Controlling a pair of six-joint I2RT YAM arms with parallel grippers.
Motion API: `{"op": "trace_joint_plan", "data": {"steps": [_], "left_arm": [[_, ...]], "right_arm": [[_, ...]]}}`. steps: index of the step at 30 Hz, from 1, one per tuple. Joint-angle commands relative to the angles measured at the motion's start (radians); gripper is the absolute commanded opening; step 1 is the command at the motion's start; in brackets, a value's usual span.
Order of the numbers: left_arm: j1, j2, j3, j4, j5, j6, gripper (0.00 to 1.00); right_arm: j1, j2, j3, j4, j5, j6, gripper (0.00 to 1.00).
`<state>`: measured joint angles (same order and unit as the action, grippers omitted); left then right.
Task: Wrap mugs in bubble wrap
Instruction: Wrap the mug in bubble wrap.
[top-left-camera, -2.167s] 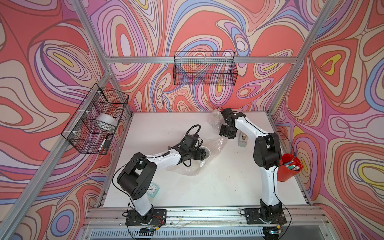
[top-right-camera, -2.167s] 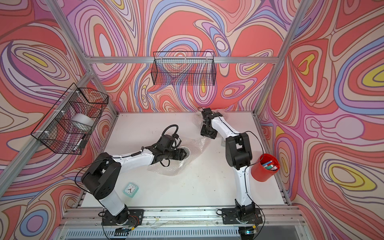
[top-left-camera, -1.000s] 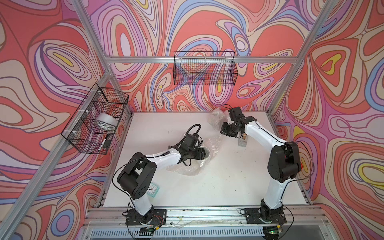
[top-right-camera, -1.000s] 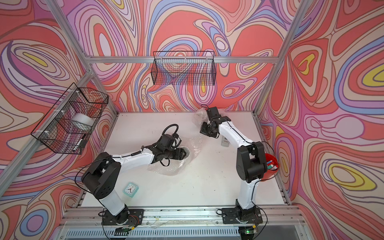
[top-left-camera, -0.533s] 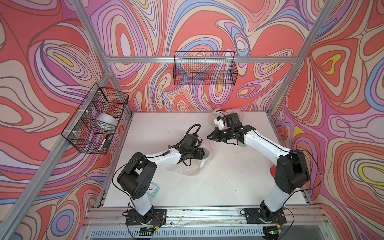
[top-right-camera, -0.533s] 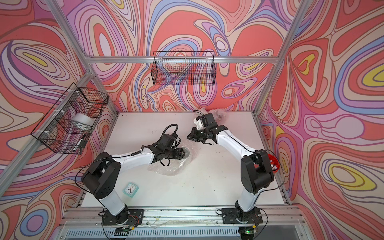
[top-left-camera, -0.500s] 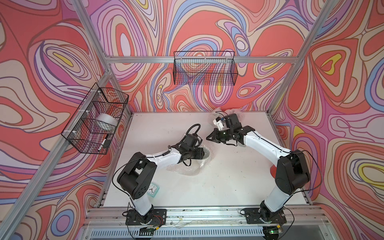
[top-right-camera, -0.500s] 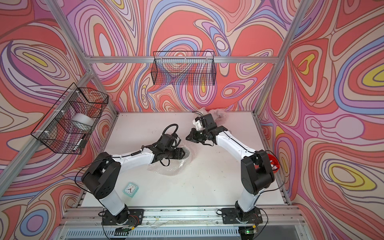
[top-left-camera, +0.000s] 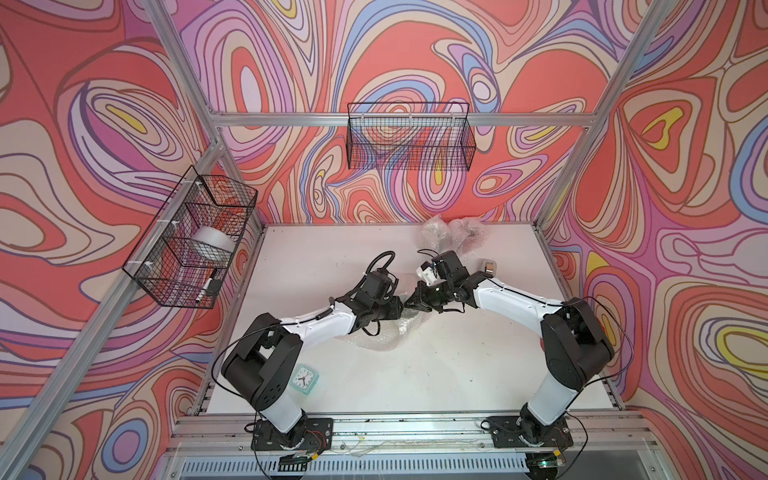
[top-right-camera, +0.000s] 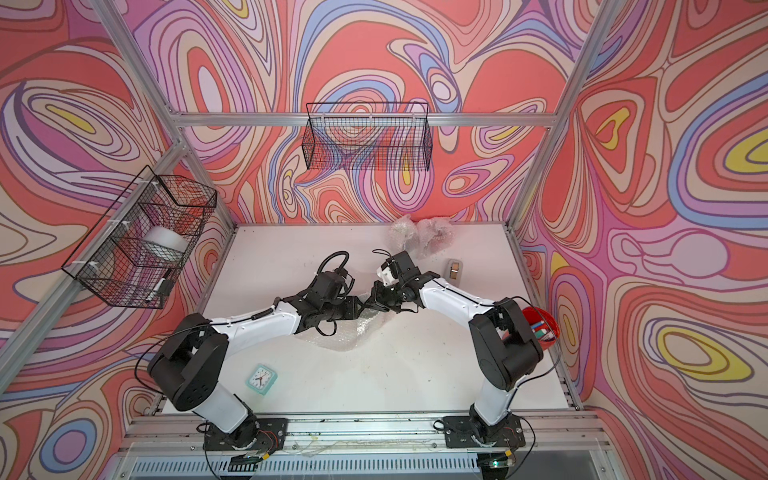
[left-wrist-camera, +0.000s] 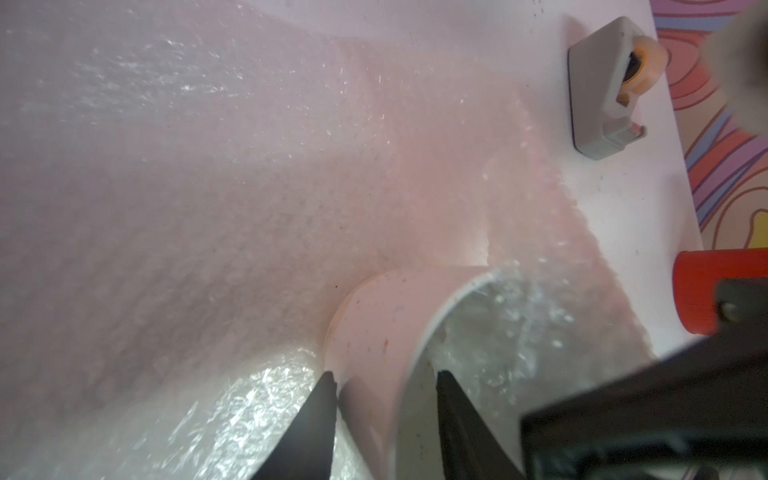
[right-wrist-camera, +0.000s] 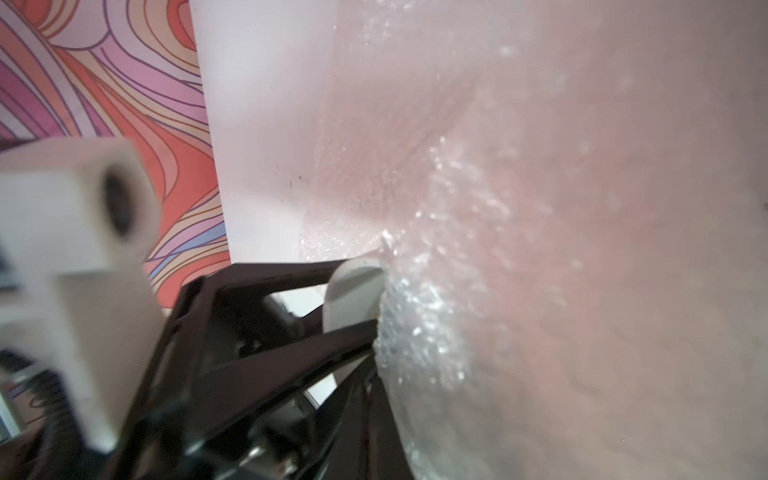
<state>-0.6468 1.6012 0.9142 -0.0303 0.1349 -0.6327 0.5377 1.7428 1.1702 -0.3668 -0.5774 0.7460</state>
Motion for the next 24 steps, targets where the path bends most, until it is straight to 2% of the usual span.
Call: {"op": "trace_joint_plan", "data": {"steps": [1, 3, 4, 7, 9, 13, 24], "left_arm": [[0.000, -0.080, -0.031, 0.008, -0.082, -0.030, 0.41], [0.001, -0.112, -0.041, 0.000, -0.116, -0.030, 0.42], [0.003, -0.120, -0.041, 0.001, -0.120, -0.030, 0.46], [0.021, -0.118, -0.025, 0.013, -0.080, -0.022, 0.66], [0.029, -0.098, -0.007, 0.030, -0.046, -0.013, 0.72], [0.033, -0.043, 0.033, 0.032, -0.012, -0.008, 0.73], [0.037, 0.068, 0.036, 0.106, 0.026, -0.045, 0.72]], "right_arm": [[0.010, 0.037, -0.008, -0.012, 0.055, -0.004, 0.00], [0.013, 0.078, -0.001, -0.031, 0.057, -0.030, 0.00], [0.017, 0.091, 0.005, -0.041, 0.062, -0.045, 0.00], [0.037, 0.133, 0.033, -0.079, 0.081, -0.110, 0.00], [0.057, 0.155, 0.046, -0.093, 0.088, -0.149, 0.00], [0.071, 0.149, 0.030, -0.068, 0.086, -0.169, 0.00], [0.070, 0.114, 0.029, -0.064, 0.078, -0.182, 0.00]]}}
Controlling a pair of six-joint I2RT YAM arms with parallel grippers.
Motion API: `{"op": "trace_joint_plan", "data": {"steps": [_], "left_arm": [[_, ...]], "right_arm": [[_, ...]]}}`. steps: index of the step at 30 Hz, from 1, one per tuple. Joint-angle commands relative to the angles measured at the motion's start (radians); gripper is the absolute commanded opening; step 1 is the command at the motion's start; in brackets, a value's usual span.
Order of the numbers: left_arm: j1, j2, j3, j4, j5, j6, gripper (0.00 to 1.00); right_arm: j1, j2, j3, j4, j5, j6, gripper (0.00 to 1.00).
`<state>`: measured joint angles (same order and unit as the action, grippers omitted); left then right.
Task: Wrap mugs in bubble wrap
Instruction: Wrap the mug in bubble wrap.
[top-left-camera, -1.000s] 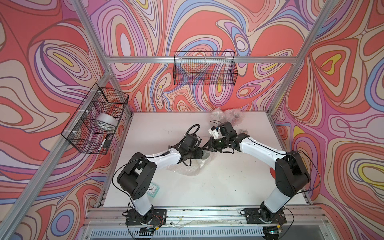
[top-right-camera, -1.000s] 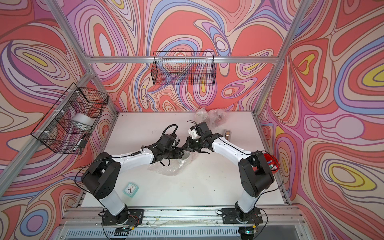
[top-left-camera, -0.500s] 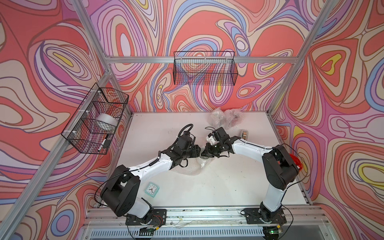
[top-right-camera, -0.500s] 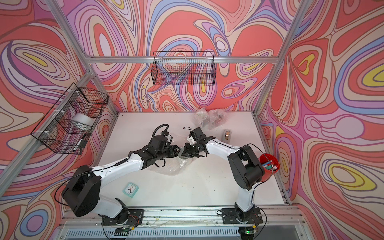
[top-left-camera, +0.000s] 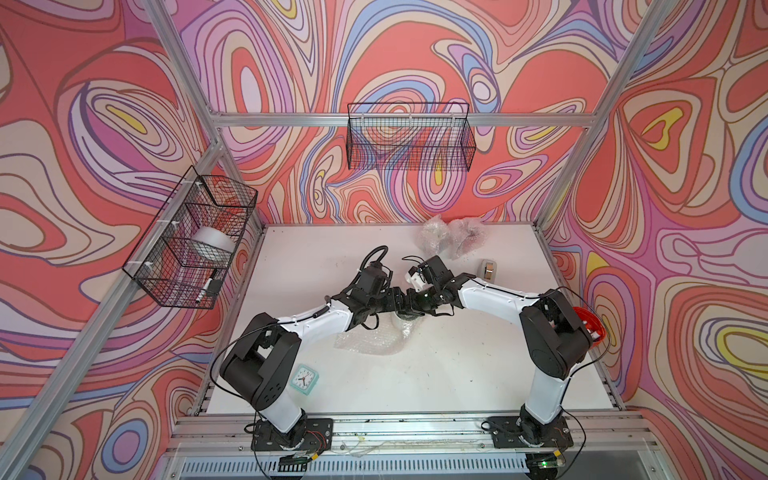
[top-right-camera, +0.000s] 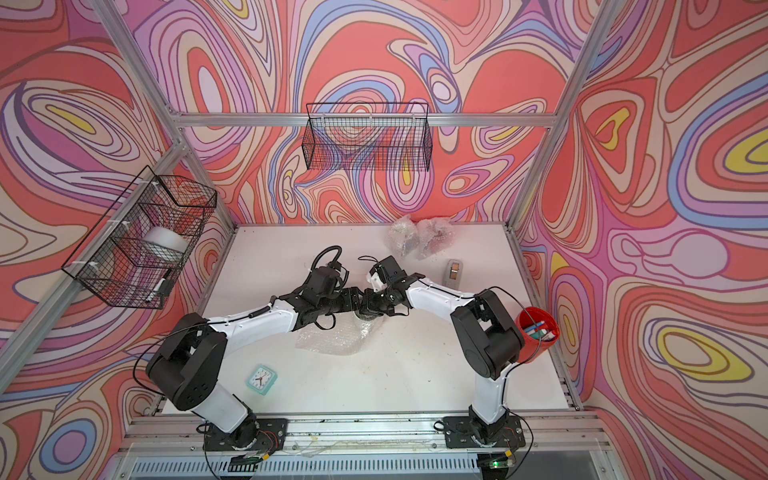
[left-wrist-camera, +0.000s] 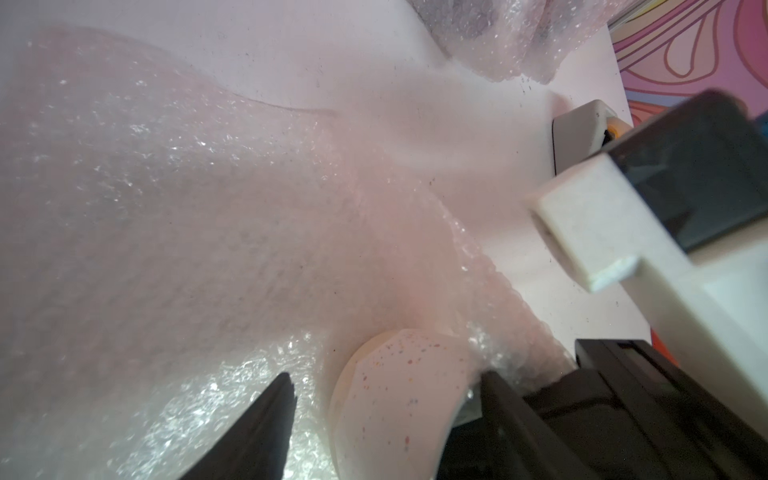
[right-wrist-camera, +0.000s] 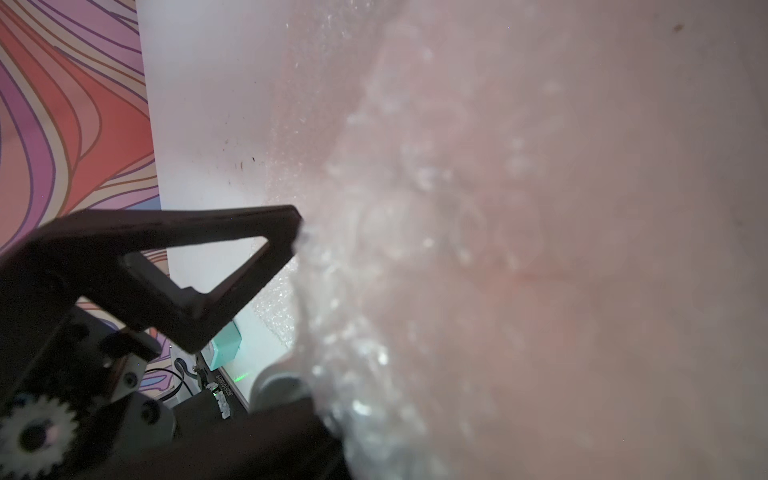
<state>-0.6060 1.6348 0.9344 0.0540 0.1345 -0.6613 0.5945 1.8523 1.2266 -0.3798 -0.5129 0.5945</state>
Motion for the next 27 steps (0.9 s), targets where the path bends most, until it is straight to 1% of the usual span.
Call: {"op": "trace_joint_plan", "data": {"steps": [1, 6, 8, 10, 13, 15, 16, 18, 20, 21, 22, 24, 25, 27], "left_arm": [[-0.004, 0.037, 0.011, 0.024, 0.023, -0.019, 0.72], [-0.003, 0.032, -0.031, 0.040, 0.022, -0.032, 0.70], [-0.003, 0.030, -0.042, 0.041, 0.026, -0.034, 0.70], [-0.003, 0.027, -0.051, 0.043, 0.028, -0.034, 0.70], [-0.003, 0.022, -0.060, 0.047, 0.028, -0.037, 0.69], [-0.003, 0.019, -0.063, 0.049, 0.029, -0.037, 0.70], [-0.003, 0.017, -0.064, 0.049, 0.030, -0.037, 0.70], [-0.002, 0.016, -0.063, 0.050, 0.033, -0.036, 0.70], [-0.003, 0.017, -0.059, 0.049, 0.038, -0.034, 0.69], [-0.003, 0.017, -0.056, 0.047, 0.040, -0.032, 0.69], [-0.003, 0.019, -0.054, 0.047, 0.043, -0.031, 0.69], [-0.003, 0.017, -0.053, 0.046, 0.042, -0.032, 0.69], [-0.004, 0.016, -0.052, 0.045, 0.041, -0.031, 0.69], [-0.003, 0.012, -0.051, 0.043, 0.041, -0.031, 0.68]], "right_arm": [[0.014, -0.006, -0.026, -0.052, 0.014, -0.033, 0.00], [0.014, -0.074, 0.012, -0.084, 0.036, -0.055, 0.00], [0.014, -0.132, 0.031, -0.100, 0.039, -0.064, 0.09], [0.013, -0.160, 0.044, -0.117, 0.038, -0.073, 0.12], [0.014, -0.196, 0.061, -0.163, 0.066, -0.102, 0.13], [0.013, -0.215, 0.072, -0.220, 0.139, -0.133, 0.11], [0.014, -0.223, 0.076, -0.242, 0.197, -0.144, 0.10], [0.013, -0.223, 0.092, -0.291, 0.309, -0.173, 0.11], [0.014, -0.196, 0.126, -0.348, 0.393, -0.197, 0.12], [0.013, -0.183, 0.139, -0.365, 0.419, -0.210, 0.16], [0.014, -0.170, 0.147, -0.376, 0.433, -0.216, 0.23], [0.013, -0.155, 0.157, -0.382, 0.461, -0.223, 0.33], [0.013, -0.149, 0.159, -0.380, 0.465, -0.225, 0.36], [0.013, -0.132, 0.168, -0.385, 0.480, -0.231, 0.39]]}}
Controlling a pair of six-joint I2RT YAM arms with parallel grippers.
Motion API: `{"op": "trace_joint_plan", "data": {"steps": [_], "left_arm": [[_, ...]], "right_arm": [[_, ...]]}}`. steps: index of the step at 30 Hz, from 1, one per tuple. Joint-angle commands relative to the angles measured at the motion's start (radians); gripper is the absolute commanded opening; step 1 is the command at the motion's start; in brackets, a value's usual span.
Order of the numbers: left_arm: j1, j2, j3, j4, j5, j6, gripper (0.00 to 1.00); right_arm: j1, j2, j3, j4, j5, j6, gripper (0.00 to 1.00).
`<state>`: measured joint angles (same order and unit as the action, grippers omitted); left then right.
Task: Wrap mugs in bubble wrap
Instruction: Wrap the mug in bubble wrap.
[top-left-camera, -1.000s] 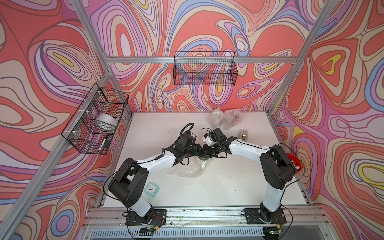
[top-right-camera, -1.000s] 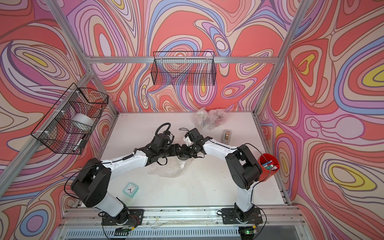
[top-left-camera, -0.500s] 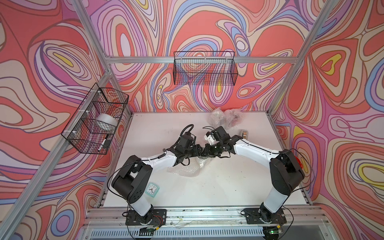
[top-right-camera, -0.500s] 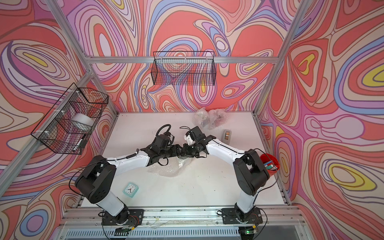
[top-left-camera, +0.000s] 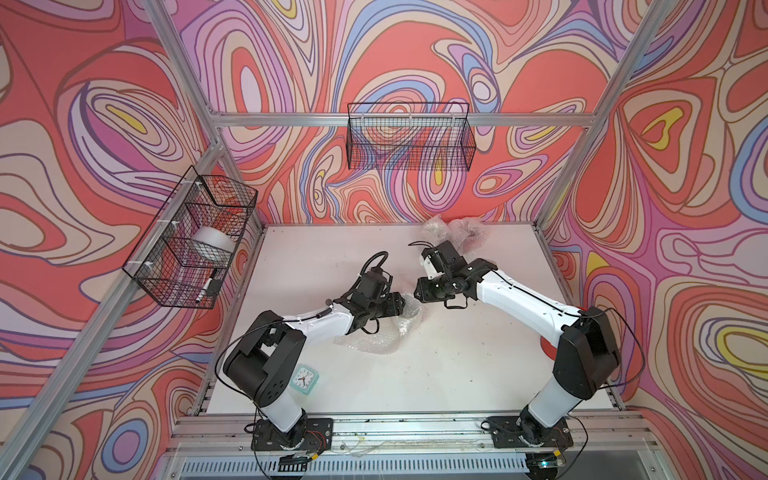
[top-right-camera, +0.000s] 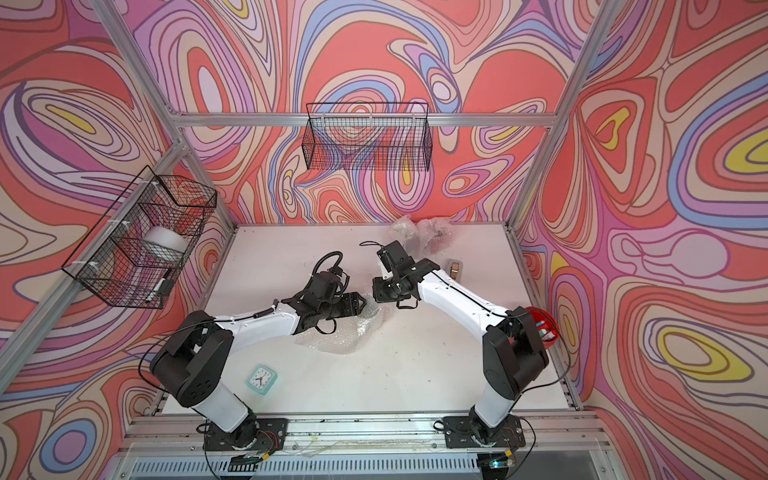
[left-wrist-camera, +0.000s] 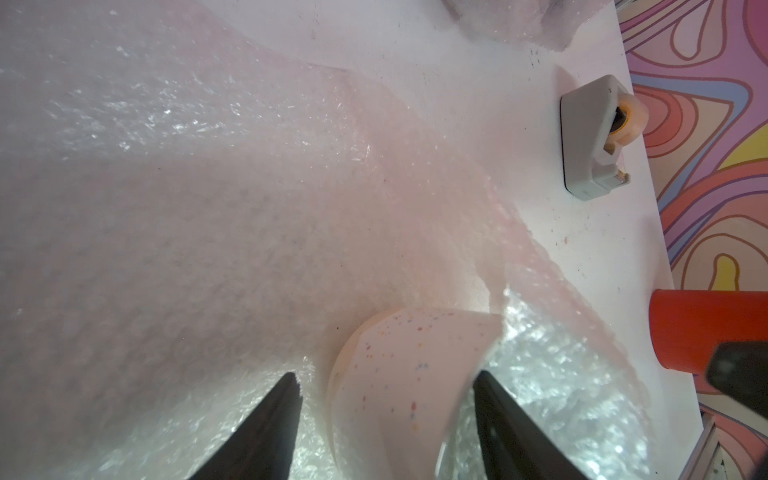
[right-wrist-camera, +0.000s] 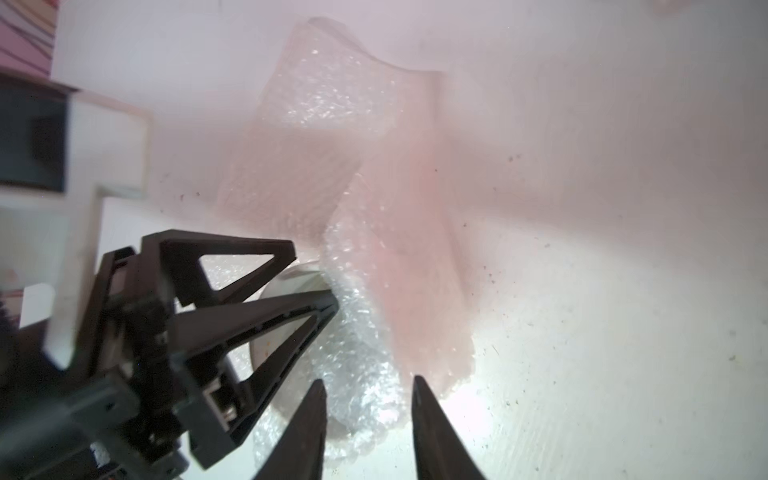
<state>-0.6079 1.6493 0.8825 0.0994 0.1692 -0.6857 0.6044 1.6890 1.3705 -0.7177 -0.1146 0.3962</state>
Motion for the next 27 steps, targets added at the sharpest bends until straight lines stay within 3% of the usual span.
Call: {"op": "trace_joint_plan", "data": {"steps": [1, 17, 21, 25, 27], "left_arm": [[-0.001, -0.003, -0.001, -0.003, 0.005, -0.005, 0.68], [0.014, -0.080, -0.018, -0.050, -0.052, 0.011, 0.69], [0.071, -0.127, -0.015, -0.140, -0.116, 0.034, 0.73], [0.178, -0.103, 0.030, -0.244, -0.104, 0.074, 0.74], [0.226, -0.058, 0.081, -0.287, -0.065, 0.116, 0.65]], "right_arm": [[0.003, 0.044, 0.030, -0.051, 0.087, -0.036, 0.39], [0.044, 0.205, -0.031, -0.047, 0.136, -0.057, 0.43], [0.046, 0.221, -0.026, -0.044, 0.134, -0.064, 0.43], [0.049, 0.232, -0.017, -0.043, 0.131, -0.078, 0.43], [0.049, 0.234, -0.013, -0.039, 0.127, -0.089, 0.41]]}}
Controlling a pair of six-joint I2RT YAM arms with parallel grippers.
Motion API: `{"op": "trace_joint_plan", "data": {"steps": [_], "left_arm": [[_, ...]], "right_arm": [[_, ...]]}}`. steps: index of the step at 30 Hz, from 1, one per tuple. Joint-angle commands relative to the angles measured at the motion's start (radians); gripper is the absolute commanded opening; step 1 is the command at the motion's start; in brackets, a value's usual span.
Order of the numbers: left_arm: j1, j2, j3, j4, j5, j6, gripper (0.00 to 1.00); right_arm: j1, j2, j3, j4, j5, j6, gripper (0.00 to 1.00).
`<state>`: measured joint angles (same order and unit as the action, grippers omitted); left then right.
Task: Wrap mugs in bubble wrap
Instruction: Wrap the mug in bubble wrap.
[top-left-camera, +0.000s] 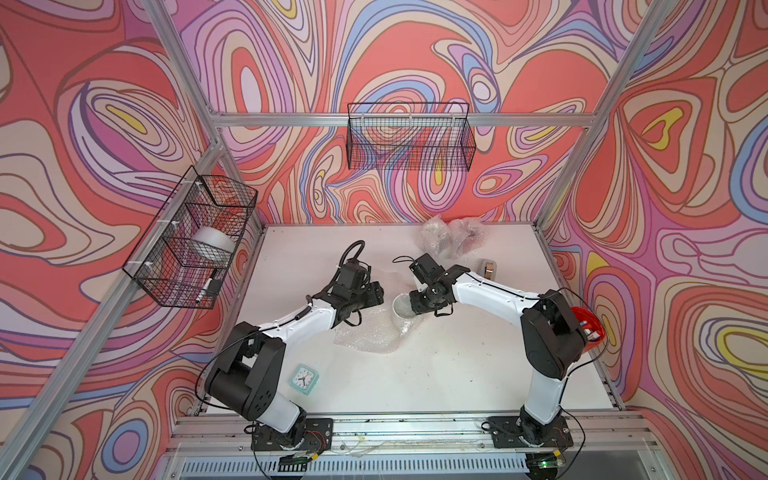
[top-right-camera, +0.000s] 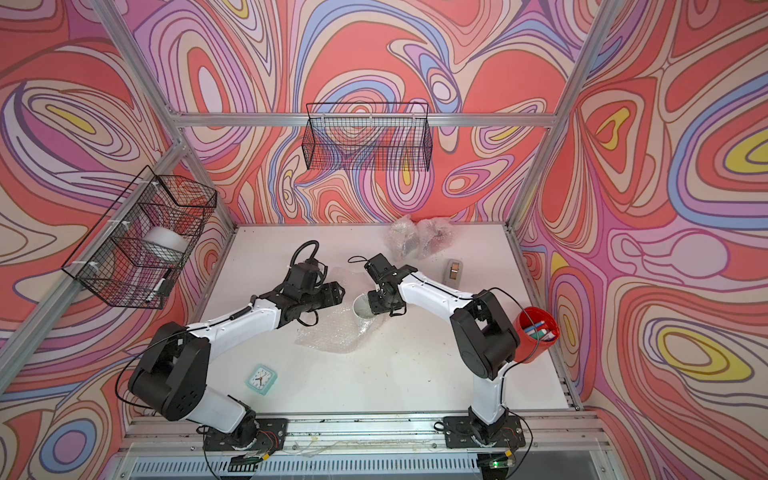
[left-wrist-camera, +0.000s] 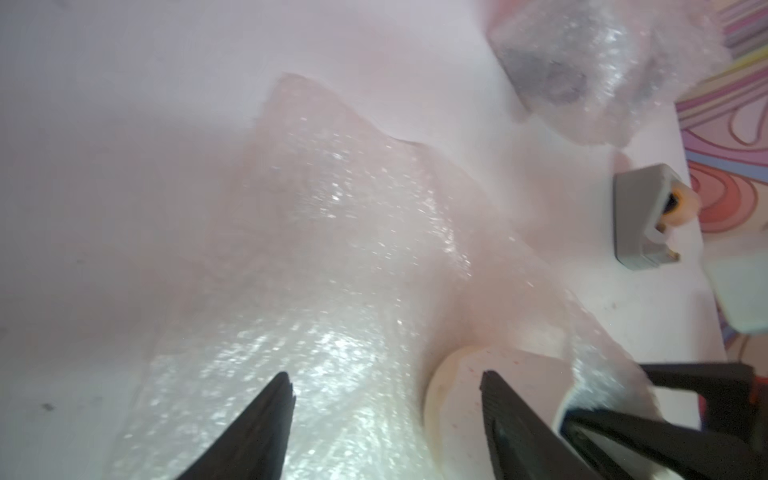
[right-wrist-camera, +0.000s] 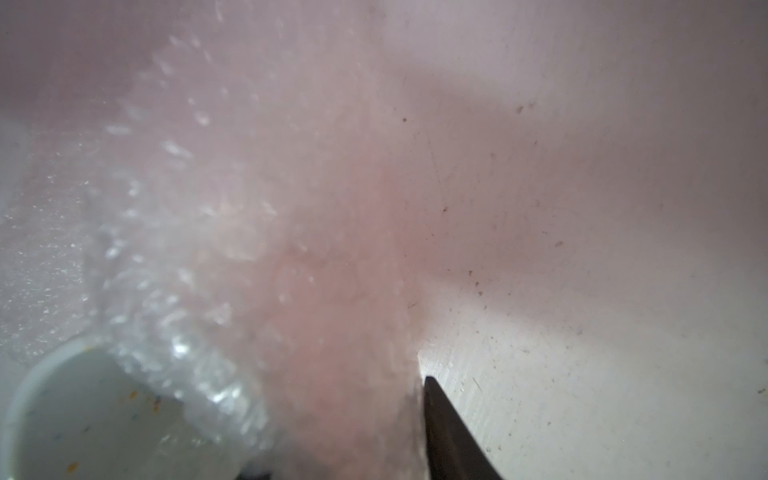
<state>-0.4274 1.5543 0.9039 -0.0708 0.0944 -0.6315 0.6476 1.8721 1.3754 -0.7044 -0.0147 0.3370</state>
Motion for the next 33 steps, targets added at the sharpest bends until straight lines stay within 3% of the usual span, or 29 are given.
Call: {"op": "trace_joint_plan", "data": {"steps": [1, 8, 15, 22, 33], "left_arm": [[0.066, 0.063, 0.089, -0.129, 0.030, 0.088, 0.61], [0.145, 0.285, 0.358, -0.298, 0.079, 0.264, 0.58], [0.185, 0.471, 0.574, -0.408, 0.105, 0.315, 0.59], [0.190, 0.566, 0.678, -0.459, 0.100, 0.323, 0.59], [0.190, 0.638, 0.720, -0.502, 0.091, 0.329, 0.61]], "right_arm": [[0.006, 0.051, -0.018, -0.051, 0.023, -0.033, 0.40], [0.009, 0.039, -0.020, -0.036, 0.041, -0.064, 0.34], [0.009, 0.062, 0.008, -0.023, 0.019, -0.139, 0.33], [0.011, 0.079, 0.050, -0.034, 0.014, -0.167, 0.32], [0.023, 0.075, 0.029, -0.013, -0.002, -0.151, 0.30]]}}
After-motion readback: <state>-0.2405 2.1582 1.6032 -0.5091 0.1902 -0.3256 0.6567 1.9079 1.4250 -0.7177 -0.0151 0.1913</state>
